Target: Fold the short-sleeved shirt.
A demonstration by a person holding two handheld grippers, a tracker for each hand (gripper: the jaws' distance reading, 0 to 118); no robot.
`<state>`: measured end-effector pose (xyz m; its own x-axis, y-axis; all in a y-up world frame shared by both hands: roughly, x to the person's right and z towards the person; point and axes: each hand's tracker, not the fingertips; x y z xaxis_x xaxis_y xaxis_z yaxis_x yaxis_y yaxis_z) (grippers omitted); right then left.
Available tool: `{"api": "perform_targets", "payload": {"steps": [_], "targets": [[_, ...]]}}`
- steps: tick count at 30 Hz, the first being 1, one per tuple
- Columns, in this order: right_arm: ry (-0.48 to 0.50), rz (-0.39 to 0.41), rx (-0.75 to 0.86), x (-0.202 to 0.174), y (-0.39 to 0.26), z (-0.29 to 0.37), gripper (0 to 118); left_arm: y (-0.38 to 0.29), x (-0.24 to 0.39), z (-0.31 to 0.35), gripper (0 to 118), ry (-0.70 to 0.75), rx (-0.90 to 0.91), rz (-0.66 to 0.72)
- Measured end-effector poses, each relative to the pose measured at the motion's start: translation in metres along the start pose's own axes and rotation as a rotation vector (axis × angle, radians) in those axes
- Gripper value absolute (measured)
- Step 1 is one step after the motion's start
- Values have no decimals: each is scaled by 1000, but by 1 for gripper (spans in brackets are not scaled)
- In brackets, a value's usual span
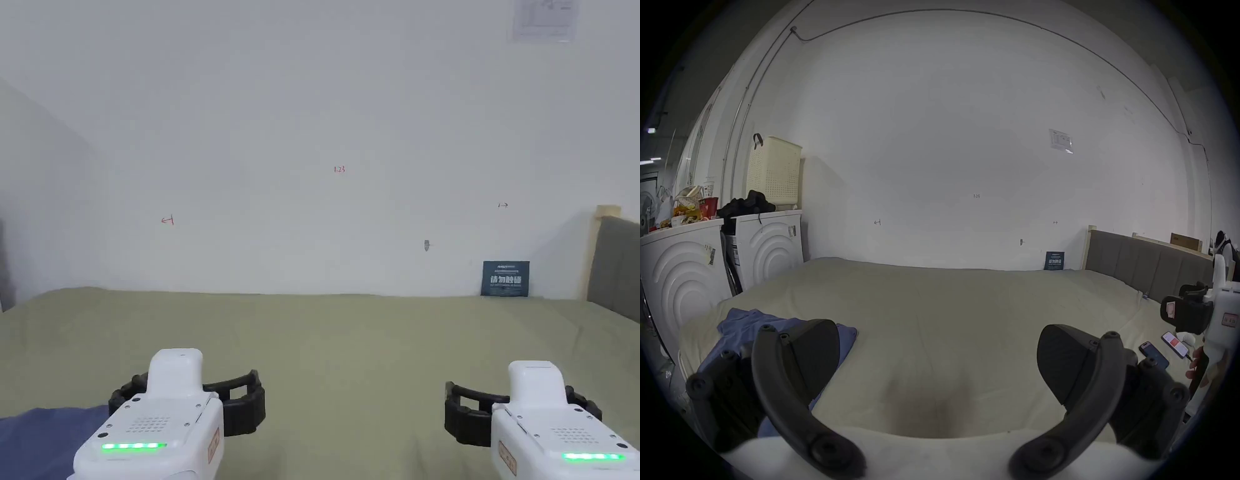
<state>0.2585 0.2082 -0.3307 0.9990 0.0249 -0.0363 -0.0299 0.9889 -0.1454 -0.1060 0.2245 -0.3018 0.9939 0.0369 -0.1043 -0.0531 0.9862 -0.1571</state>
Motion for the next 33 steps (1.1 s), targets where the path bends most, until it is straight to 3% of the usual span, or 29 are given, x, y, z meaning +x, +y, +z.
{"api": "perform_targets", "payload": {"steps": [8, 33], "targets": [[-3, 28, 7, -4, -4, 1, 118, -4, 1, -1, 118, 18, -17, -4], [-22, 1, 11, 6, 2, -3, 118, -2, -5, -3, 118, 15, -4, 32]]}}
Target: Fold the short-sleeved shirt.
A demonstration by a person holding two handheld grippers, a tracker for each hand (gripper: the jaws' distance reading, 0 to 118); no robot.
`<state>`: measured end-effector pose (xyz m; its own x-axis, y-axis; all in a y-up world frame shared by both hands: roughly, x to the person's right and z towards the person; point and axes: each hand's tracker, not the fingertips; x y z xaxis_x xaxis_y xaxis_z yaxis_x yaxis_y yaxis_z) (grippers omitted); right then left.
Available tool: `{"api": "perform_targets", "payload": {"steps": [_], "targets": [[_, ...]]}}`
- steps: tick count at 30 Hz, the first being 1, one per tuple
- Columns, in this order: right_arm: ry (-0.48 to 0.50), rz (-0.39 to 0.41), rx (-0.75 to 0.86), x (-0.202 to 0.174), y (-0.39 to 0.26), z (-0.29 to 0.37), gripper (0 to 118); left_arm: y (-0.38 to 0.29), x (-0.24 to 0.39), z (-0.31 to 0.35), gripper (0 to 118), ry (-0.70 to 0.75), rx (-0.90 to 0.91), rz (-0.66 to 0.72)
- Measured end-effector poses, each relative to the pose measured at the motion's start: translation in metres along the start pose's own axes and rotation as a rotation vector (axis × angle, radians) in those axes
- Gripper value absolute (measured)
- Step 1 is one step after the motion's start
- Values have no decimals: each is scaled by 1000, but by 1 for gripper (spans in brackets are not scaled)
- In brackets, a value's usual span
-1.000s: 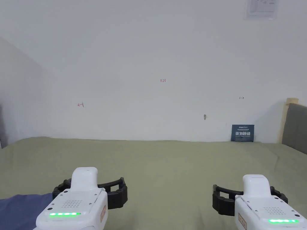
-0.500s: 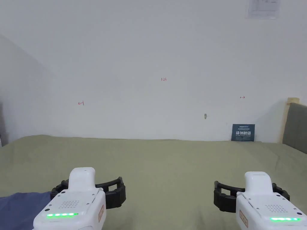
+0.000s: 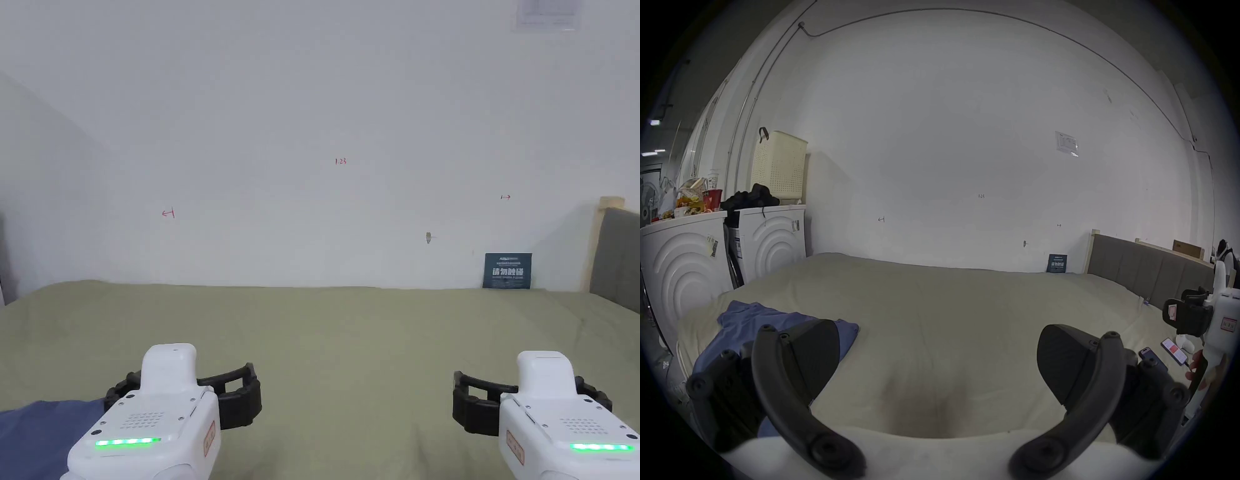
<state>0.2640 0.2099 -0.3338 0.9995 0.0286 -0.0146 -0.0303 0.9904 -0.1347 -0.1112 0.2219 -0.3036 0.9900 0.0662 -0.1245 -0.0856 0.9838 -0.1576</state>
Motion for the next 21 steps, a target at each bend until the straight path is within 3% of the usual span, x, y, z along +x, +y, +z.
{"api": "perform_targets", "payload": {"steps": [21], "targets": [[6, -12, 1, 0, 4, 1, 118, 5, 2, 6, 118, -17, 7, -10]]}}
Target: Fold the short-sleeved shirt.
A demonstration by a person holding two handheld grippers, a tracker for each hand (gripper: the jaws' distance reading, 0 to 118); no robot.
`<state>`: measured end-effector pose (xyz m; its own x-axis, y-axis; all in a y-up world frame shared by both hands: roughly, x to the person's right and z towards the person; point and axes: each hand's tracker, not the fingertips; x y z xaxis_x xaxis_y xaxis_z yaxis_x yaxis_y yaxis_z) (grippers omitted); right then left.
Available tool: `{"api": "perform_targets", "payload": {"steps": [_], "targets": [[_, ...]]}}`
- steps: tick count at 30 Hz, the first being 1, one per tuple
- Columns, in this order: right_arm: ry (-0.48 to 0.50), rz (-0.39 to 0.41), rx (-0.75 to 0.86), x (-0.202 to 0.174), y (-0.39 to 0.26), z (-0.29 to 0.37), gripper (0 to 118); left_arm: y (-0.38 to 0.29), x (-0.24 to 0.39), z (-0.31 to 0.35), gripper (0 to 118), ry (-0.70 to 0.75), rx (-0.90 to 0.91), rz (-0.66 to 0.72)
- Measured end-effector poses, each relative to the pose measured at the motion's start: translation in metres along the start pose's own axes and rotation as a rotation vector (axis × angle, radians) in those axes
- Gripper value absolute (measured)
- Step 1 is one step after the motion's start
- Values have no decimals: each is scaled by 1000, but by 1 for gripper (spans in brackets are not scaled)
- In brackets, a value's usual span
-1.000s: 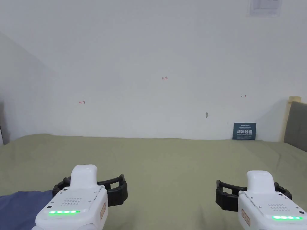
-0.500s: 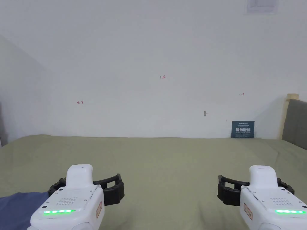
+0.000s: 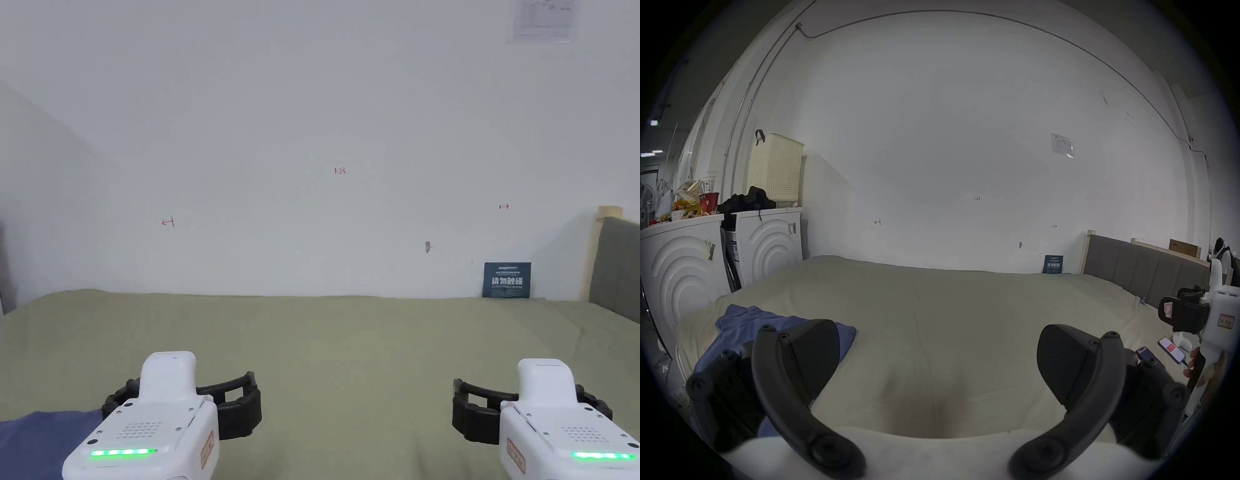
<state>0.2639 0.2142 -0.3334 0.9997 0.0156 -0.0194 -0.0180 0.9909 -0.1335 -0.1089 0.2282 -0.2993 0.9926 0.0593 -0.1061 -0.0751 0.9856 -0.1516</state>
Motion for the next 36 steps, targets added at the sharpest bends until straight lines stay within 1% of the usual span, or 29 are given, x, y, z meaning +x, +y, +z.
{"api": "perform_targets", "payload": {"steps": [5, 8, 13, 24, 31, 36], "targets": [[-10, 3, -29, -1, 2, -3, 118, -1, -3, 1, 118, 5, -11, 4], [9, -9, -17, -1, 1, -2, 118, 0, -6, 0, 118, -3, -8, 11], [2, 2, -1, -2, 4, -1, 118, 1, -9, -3, 118, -4, -2, 8], [10, -14, -2, 1, 2, 0, 118, 1, -1, 0, 118, -7, -2, -24], [10, 2, 3, 0, 4, 1, 118, 1, 0, 0, 118, -9, -2, -16], [11, -6, 9, 0, 5, 1, 118, 2, -2, 1, 118, -9, 1, -9]]}}
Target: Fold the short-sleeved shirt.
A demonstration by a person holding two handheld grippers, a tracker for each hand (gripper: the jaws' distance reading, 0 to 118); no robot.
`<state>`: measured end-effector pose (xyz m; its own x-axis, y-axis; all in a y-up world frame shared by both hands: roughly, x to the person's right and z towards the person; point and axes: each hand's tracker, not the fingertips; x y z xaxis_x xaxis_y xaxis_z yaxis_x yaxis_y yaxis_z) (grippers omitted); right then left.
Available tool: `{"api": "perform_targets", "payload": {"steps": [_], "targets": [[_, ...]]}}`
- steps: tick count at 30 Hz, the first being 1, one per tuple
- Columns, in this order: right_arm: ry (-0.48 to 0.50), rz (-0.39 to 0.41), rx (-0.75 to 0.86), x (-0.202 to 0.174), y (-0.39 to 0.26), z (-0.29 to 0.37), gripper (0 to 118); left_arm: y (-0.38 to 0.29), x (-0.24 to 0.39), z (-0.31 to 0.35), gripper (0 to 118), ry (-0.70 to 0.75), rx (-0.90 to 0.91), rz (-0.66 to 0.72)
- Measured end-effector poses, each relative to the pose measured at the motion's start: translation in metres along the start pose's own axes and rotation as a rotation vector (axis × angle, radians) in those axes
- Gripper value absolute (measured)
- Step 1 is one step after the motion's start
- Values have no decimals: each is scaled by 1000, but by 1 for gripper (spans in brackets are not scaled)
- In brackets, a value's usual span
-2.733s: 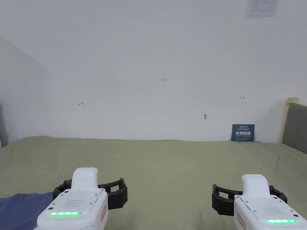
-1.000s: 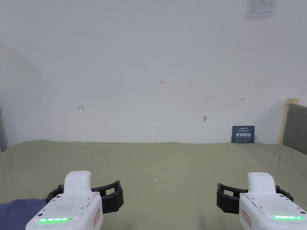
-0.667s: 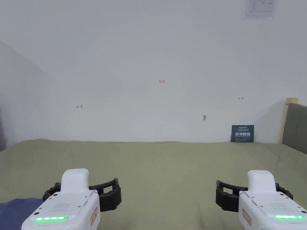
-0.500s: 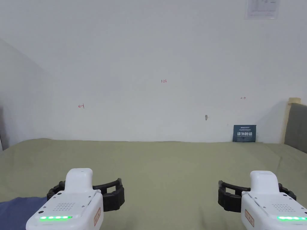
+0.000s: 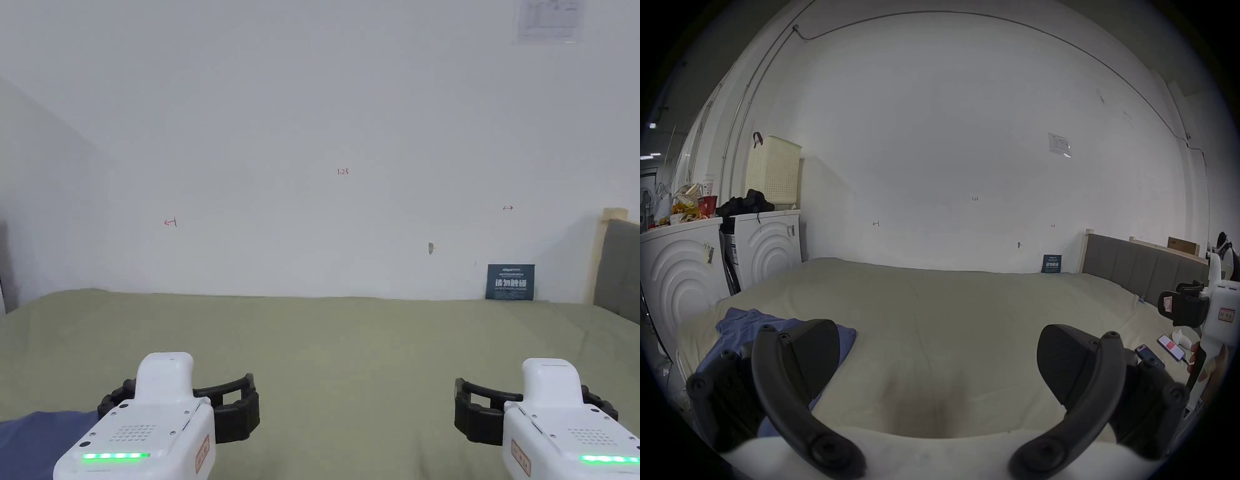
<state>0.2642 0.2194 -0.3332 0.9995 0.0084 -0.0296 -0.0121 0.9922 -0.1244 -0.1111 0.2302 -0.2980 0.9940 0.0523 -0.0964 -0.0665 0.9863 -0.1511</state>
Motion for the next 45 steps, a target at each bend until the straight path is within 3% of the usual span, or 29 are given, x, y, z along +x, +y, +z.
{"api": "perform_targets", "payload": {"steps": [22, 45], "targets": [[0, 22, -39, -1, 0, 0, 118, 3, -8, 0, 118, 7, -1, 2], [0, -31, -36, 4, 3, 0, 118, 6, -1, 3, 118, -12, -1, 8]]}}
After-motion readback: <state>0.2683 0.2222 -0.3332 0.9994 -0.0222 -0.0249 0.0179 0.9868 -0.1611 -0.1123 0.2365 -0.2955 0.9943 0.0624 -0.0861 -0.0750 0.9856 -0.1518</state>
